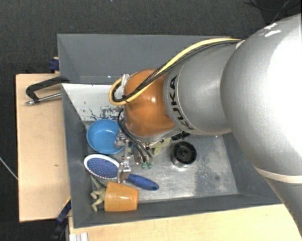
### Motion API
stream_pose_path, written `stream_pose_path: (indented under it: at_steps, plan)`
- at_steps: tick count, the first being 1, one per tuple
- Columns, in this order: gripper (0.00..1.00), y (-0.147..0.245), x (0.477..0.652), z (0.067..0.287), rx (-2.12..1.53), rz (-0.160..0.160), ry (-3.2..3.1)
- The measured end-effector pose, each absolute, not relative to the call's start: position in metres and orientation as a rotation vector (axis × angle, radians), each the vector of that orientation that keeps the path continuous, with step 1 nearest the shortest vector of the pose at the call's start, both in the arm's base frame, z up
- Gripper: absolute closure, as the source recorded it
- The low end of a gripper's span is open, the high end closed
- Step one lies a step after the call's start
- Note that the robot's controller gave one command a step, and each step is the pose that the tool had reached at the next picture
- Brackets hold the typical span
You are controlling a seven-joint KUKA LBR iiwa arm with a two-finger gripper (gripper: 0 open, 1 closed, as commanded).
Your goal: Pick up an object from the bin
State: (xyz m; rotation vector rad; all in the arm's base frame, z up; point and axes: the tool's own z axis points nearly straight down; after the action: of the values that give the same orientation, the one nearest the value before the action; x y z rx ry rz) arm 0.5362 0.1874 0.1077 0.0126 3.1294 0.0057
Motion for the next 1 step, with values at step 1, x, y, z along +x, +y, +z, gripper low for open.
stream_pose_path:
  at_steps: [1]
  plan:
    - [1.0,0.1868,0.5335,0.1061,0.016,0.002,3.139]
